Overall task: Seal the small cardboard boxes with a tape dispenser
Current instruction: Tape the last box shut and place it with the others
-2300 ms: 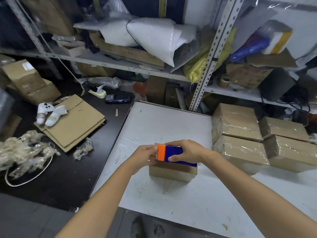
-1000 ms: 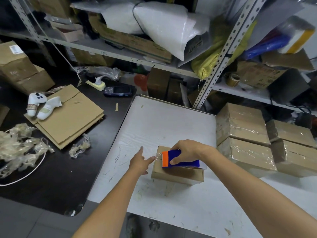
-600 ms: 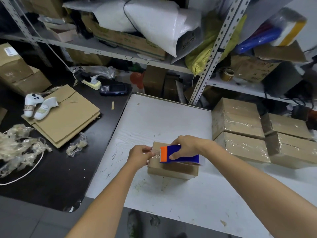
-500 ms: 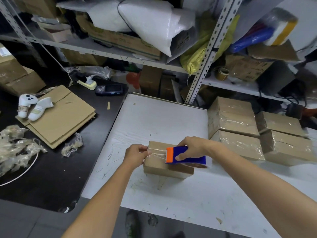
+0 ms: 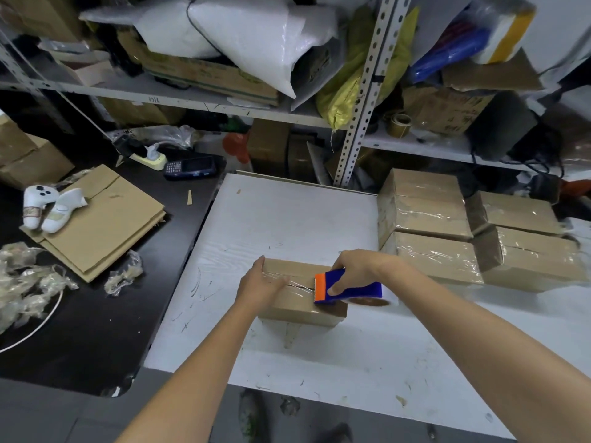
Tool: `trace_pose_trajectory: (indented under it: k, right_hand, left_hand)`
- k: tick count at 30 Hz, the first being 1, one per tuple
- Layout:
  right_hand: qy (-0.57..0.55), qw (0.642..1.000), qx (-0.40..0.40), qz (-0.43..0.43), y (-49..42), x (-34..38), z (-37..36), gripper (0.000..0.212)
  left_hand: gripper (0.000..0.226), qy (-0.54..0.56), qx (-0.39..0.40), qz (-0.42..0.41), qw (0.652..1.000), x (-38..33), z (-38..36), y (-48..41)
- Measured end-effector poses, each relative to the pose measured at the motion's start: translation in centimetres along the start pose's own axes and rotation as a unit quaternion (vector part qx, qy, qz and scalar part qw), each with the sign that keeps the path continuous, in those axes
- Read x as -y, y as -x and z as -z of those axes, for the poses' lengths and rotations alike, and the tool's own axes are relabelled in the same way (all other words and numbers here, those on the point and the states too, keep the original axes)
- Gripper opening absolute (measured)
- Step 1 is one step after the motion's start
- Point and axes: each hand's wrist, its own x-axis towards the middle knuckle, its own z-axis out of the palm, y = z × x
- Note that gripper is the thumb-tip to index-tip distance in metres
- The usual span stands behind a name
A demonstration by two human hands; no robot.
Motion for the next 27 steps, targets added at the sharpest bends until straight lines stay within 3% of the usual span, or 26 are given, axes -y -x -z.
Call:
trace_pose_trajectory:
  k: [3, 9, 16, 23, 27]
  right_hand:
    - [-0.007, 1.0, -0.001, 0.006, -0.2, -0.3, -0.3, 0.069]
    - [-0.061, 0.998, -0.011, 0.024, 0.9, -2.3, -0.6, 0.065]
    - [-0.043, 0.998, -0.018, -0.052, 4.9, -9.2, -1.7, 0.058]
    - [-0.072, 0.995, -0.036, -0.05, 2.5, -7.1, -4.4, 0.053]
    - [0.006, 0.994, -0.101, -0.047, 1.9, -5.8, -5.7, 0.041]
  left_hand:
    - [0.103, -0.035, 0.001, 0.001, 0.999, 0.0, -1.5, 0.0]
    - [0.106, -0.039, 0.018, 0.002, 0.999, 0.2, -1.4, -0.5]
    - [0.105, -0.03, 0.026, 0.004, 0.999, -0.2, -1.3, -0.5]
    - [0.104, -0.026, 0.025, 0.003, 0.999, -0.2, -1.4, -0.1]
    - [0.104, -0.029, 0.024, 0.003, 0.999, -0.1, -1.4, -0.3]
